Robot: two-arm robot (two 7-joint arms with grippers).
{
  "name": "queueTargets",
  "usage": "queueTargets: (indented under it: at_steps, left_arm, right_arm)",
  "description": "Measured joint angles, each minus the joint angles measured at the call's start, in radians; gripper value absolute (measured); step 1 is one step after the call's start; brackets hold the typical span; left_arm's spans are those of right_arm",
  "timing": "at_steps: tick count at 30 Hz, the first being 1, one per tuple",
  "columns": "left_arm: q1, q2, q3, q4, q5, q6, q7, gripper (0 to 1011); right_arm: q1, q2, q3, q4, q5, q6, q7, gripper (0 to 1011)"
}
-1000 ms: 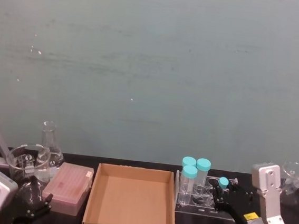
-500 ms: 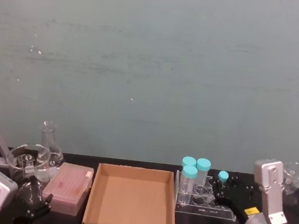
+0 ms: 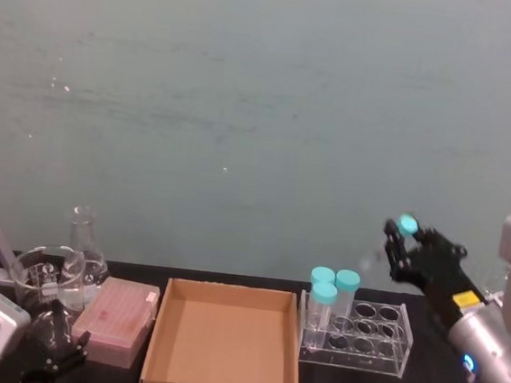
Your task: Use the right hand to move the test tube from the test tube rack into the box.
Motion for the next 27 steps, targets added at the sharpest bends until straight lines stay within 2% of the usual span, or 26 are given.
queueTargets:
  at_steps: [1,2,5,7,8,11,12,15,18,23,27]
  left_arm:
    - [0.000,0.000,0.000,0.000,0.000,0.000,0.000,1000]
    - [0.000,0.000,0.000,0.000,0.000,0.000,0.000,1000]
    - [0.000,0.000,0.000,0.000,0.000,0.000,0.000,1000]
    - [0.000,0.000,0.000,0.000,0.000,0.000,0.000,1000]
    - [0.000,0.000,0.000,0.000,0.000,0.000,0.000,1000]
    - [0.000,0.000,0.000,0.000,0.000,0.000,0.000,1000]
    - [0.000,0.000,0.000,0.000,0.000,0.000,0.000,1000]
    - [0.000,0.000,0.000,0.000,0.000,0.000,0.000,1000]
    - [0.000,0.000,0.000,0.000,0.000,0.000,0.000,1000]
    - [0.000,0.000,0.000,0.000,0.000,0.000,0.000,1000]
    - [0.000,0.000,0.000,0.000,0.000,0.000,0.000,1000]
  right_arm:
    - [0.012,-0.003,-0.002,-0.002,0.007,-0.015,0.030,262]
    - [0.012,-0.003,-0.002,-0.002,0.007,-0.015,0.030,262]
    - [0.049,-0.021,-0.028,0.009,0.031,-0.039,0.133,262]
    - [0.061,-0.029,-0.042,0.017,0.040,-0.038,0.172,262]
    - [0.073,-0.038,-0.063,0.025,0.048,-0.033,0.208,262]
    - [0.089,-0.051,-0.094,0.036,0.057,-0.009,0.248,262]
    - [0.098,-0.060,-0.117,0.047,0.058,0.014,0.263,263]
    - [0.110,-0.072,-0.151,0.066,0.054,0.044,0.272,262]
    - [0.129,-0.095,-0.198,0.109,0.030,0.070,0.273,262]
    - [0.156,-0.132,-0.235,0.180,-0.002,0.080,0.252,262]
    - [0.176,-0.157,-0.246,0.227,-0.025,0.076,0.230,262]
